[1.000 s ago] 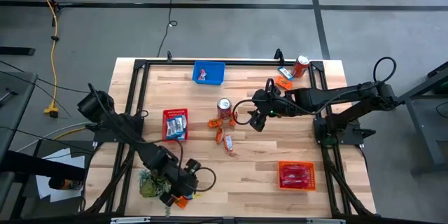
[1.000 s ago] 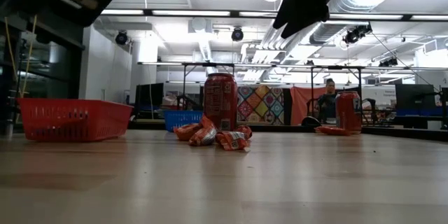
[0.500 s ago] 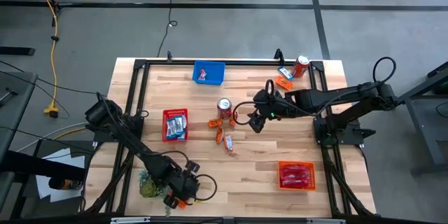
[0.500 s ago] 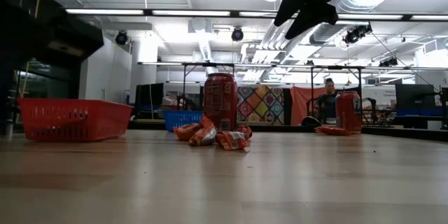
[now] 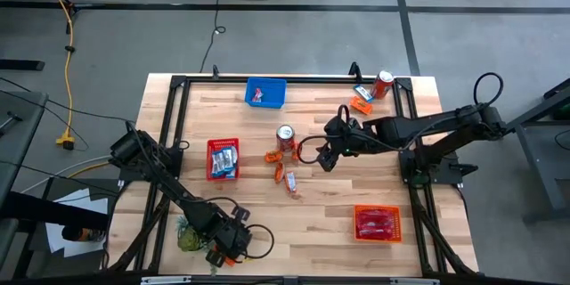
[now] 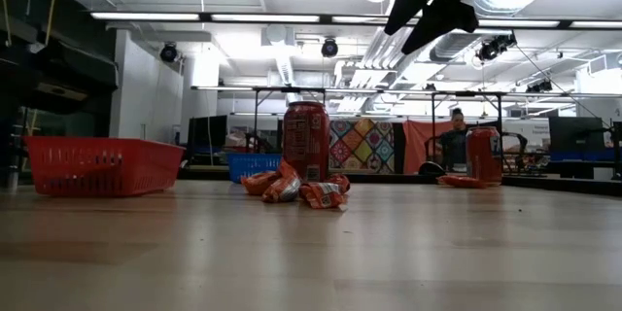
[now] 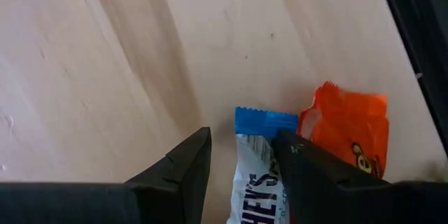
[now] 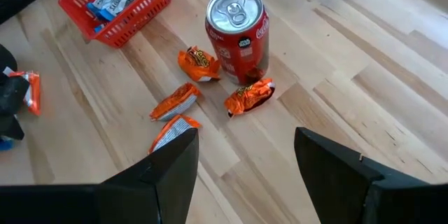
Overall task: Sort candy
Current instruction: Put the white chocolate into the red bin
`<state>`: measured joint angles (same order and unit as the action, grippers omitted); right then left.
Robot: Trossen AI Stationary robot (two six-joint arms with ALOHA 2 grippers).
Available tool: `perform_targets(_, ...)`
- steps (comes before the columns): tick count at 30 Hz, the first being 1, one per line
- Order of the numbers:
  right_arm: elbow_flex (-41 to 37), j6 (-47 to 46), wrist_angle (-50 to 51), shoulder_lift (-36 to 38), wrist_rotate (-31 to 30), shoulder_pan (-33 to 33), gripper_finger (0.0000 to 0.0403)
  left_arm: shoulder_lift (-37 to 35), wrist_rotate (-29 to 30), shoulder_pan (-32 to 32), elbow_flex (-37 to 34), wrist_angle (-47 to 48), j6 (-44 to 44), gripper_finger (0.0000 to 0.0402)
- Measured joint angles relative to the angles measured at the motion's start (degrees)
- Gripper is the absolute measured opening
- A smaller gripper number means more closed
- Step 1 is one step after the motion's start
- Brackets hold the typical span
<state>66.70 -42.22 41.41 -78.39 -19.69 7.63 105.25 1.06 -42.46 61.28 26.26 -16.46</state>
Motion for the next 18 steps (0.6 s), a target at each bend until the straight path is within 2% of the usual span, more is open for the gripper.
perform_targets(5, 0.00, -1.19, 0.02, 0.00, -2.33, 0.31, 0.0231, 0.16, 0.00, 0.00, -0.02, 1.44, -0.02, 0.0147)
perform_targets(9, 0.00, -1.31, 0.12, 0.00, -2.39, 0.29, 0.0231, 0.98, -0.07, 0.07, 0.17, 3.04, -2.51, 0.0127)
perform_targets(12, 0.00, -1.29, 0.24, 0.00, -2.46, 0.29, 0.0231, 1.05, 0.28, 0.09, 0.15, 3.32, -3.12, 0.0091)
perform_targets(16, 0.00, -0.41, 0.87, 0.00, -2.52, 0.29, 0.0231, 0.79, -0.14, 1.31, 0.35, 3.16, -6.61, 0.0017)
perform_targets(18, 0.00, -0.37, 1.22, 0.00, -2.55, 0.29, 0.0231, 0.50, -0.28, 2.41, 0.66, 3.58, -7.46, 0.0011)
